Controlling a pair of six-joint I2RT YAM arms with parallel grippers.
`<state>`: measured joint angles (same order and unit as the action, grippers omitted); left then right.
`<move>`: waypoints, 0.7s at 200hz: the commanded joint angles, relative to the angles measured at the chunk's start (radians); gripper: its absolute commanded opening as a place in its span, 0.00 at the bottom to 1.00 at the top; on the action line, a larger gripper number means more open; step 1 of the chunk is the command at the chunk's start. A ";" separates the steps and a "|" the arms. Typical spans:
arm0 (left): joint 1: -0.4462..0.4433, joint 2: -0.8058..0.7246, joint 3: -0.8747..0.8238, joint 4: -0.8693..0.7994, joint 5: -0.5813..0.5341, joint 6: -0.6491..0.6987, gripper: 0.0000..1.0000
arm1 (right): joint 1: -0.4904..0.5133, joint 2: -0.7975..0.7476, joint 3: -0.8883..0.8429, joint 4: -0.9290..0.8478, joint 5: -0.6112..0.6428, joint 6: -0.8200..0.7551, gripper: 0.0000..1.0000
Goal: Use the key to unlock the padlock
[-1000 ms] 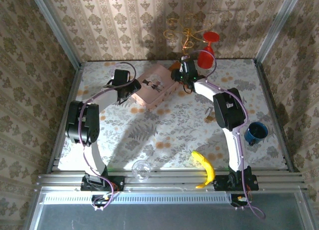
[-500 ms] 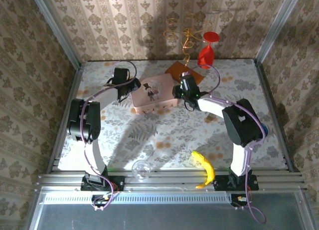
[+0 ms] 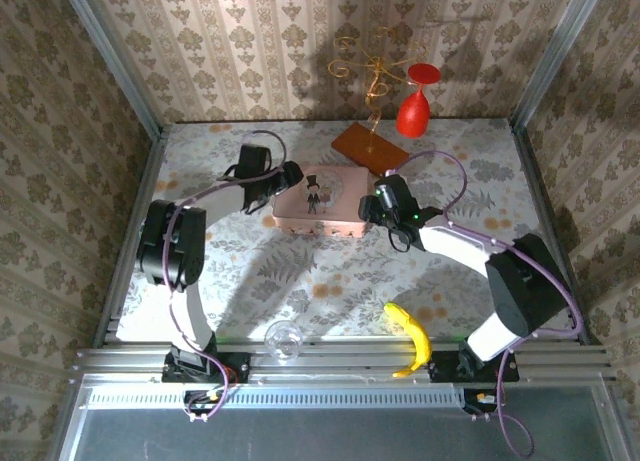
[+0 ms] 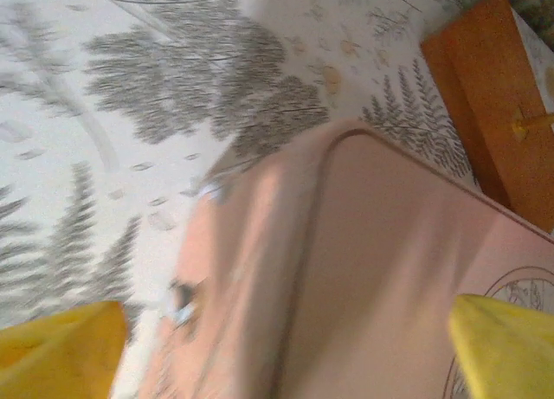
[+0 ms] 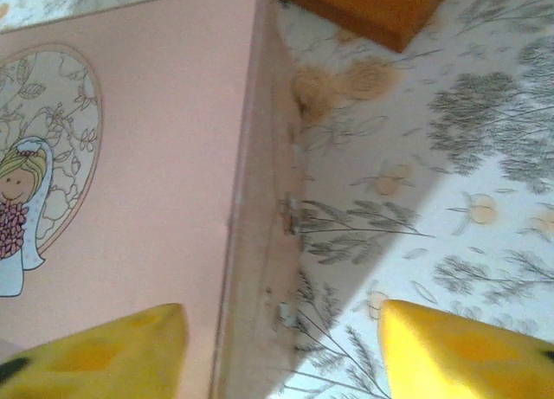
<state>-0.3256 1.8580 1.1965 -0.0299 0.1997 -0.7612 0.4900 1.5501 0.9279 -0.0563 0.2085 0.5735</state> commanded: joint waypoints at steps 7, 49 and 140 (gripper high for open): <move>0.077 -0.225 -0.078 -0.077 -0.079 0.064 1.00 | -0.028 -0.150 -0.010 -0.129 0.161 -0.057 0.78; 0.133 -0.559 -0.279 -0.108 -0.446 0.318 1.00 | -0.109 -0.421 -0.154 -0.141 0.362 -0.141 0.92; 0.266 -0.706 -0.862 0.731 -0.514 0.782 1.00 | -0.225 -0.519 -0.494 0.338 0.356 -0.485 1.00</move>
<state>-0.0731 1.0889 0.3882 0.3519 -0.3725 -0.1459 0.2901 1.0008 0.4812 0.0727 0.5537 0.1997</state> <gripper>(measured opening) 0.998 0.999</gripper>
